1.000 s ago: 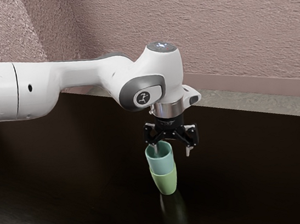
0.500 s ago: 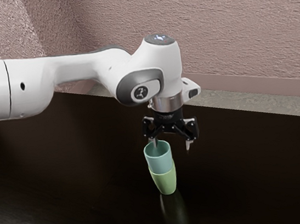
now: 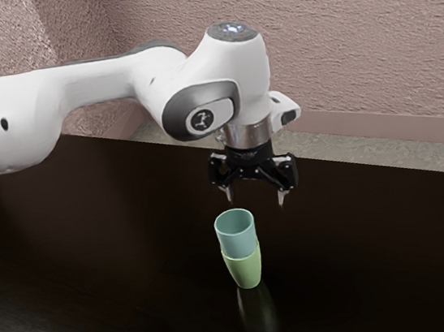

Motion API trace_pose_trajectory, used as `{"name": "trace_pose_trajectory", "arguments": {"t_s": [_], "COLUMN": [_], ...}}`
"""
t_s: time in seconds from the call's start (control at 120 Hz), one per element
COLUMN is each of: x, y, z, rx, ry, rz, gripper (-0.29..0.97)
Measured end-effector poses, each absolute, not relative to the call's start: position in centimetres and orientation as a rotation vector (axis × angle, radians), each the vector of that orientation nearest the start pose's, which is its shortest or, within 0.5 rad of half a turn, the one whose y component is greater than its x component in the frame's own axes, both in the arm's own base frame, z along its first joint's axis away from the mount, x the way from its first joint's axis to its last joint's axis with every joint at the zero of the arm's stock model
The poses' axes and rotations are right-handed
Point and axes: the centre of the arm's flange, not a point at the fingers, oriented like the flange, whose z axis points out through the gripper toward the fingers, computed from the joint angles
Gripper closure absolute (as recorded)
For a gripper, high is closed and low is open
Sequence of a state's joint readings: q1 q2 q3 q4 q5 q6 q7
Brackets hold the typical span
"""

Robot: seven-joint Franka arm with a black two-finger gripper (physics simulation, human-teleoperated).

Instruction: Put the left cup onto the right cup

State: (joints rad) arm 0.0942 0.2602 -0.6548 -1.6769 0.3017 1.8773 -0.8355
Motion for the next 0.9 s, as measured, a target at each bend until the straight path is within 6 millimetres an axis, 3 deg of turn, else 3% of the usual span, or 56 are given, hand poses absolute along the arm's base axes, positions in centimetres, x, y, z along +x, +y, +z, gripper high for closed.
{"name": "trace_pose_trajectory", "arguments": {"t_s": [0.25,0.367,0.683,0.9], "x": [54.2,54.2,56.6,55.9], "y": [-28.1,-26.5,-14.4,-6.2], "z": [52.0,53.9,56.4,60.0], "rx": [-2.997,-2.98,-2.936,-2.916], "ry": [-0.312,-0.345,-0.549,-0.62], "rz": [-0.189,-0.194,-0.122,-0.129], "gripper": [0.0,0.0,0.0,0.0]}}
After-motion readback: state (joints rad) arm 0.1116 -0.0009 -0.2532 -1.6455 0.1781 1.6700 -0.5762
